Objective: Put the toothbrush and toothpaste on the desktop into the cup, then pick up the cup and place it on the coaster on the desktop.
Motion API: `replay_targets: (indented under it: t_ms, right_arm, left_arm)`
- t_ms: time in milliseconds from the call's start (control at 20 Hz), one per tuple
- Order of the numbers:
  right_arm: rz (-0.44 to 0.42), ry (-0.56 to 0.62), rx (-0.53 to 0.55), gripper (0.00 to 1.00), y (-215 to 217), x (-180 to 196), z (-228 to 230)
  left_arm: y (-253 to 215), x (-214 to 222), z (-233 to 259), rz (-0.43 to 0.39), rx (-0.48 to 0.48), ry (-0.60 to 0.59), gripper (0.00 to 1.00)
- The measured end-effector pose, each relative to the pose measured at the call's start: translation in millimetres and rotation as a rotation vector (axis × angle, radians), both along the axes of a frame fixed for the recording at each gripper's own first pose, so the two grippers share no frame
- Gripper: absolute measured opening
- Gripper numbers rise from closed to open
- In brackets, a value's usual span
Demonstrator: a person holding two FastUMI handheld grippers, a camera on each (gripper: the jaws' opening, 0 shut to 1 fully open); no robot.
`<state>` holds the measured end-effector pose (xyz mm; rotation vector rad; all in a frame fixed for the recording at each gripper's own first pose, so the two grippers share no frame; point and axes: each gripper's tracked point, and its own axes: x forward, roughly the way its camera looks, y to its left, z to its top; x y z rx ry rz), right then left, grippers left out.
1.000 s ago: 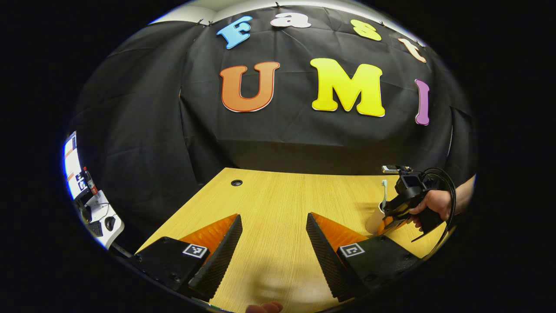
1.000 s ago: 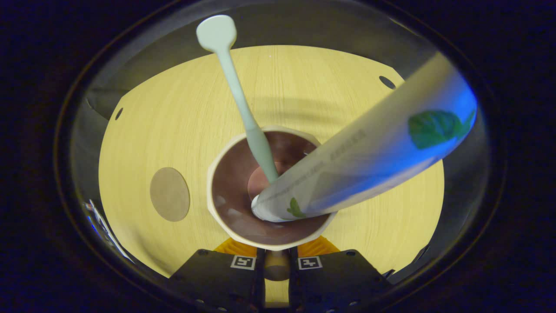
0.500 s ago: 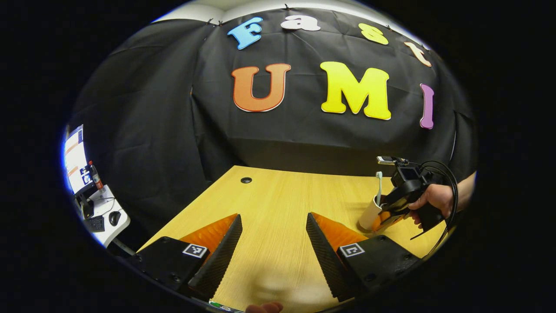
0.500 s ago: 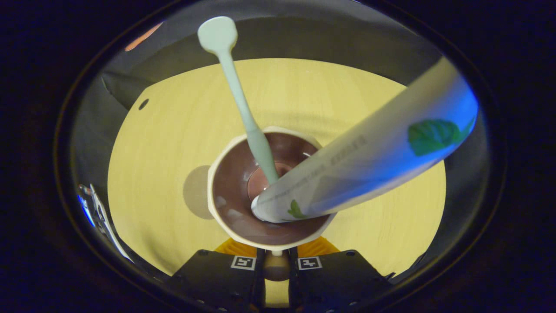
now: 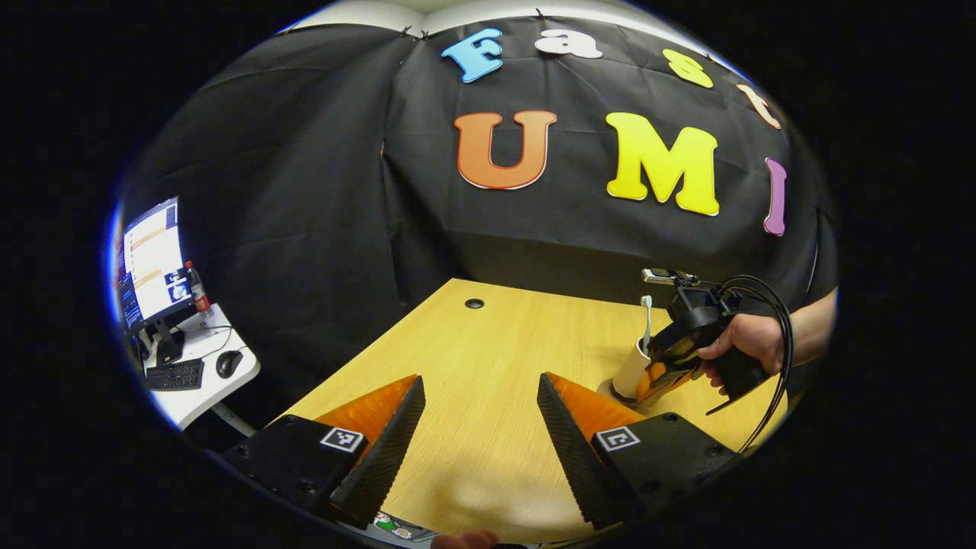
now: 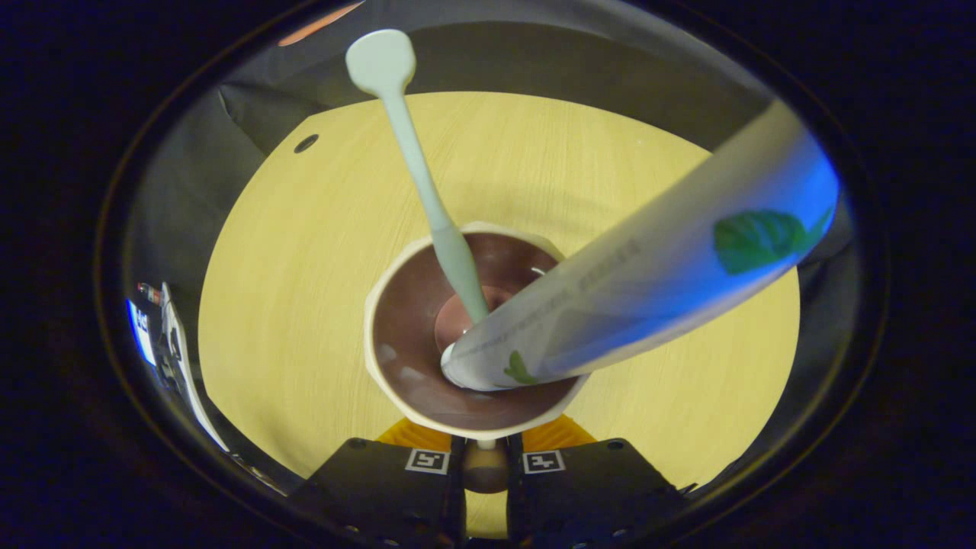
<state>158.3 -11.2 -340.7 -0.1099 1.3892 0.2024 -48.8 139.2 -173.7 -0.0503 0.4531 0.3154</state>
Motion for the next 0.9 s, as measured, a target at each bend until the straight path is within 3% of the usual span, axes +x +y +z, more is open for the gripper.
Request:
replay_targets:
  t_ms: [100, 350, 550, 600, 650, 700, 800, 900]
  right_arm:
    - [0.011, 0.011, -0.014, 0.17, -2, 1, 0]
    - [0.014, 0.044, -0.052, 0.21, -1, -2, 2]
    - [-0.003, 0.029, -0.050, 0.31, 0, -2, 6]
    - [-0.004, 0.025, -0.048, 0.54, -2, -4, 8]
    - [-0.006, 0.019, -0.042, 0.66, -2, -7, 10]
    - [-0.002, 0.006, -0.036, 0.85, -3, -9, 16]
    - [0.017, -0.046, -0.016, 0.96, -3, -9, 33]
    - [0.006, -0.102, 0.009, 0.99, -7, -13, 54]
  left_arm:
    - [7, -4, -4, 0.018, -0.011, 0.011, 0.94]
    - [14, -5, -4, 0.032, -0.023, 0.011, 0.94]
    - [8, 0, -5, 0.015, -0.037, 0.013, 0.94]
    - [6, 2, -5, 0.007, -0.038, 0.012, 0.94]
    - [4, 5, -4, -0.005, -0.038, 0.010, 0.94]
    - [0, 9, -3, -0.020, -0.036, 0.008, 0.94]
    - [-12, 18, -2, -0.061, -0.038, 0.009, 0.94]
    - [-24, 27, 0, -0.098, -0.051, 0.001, 0.94]
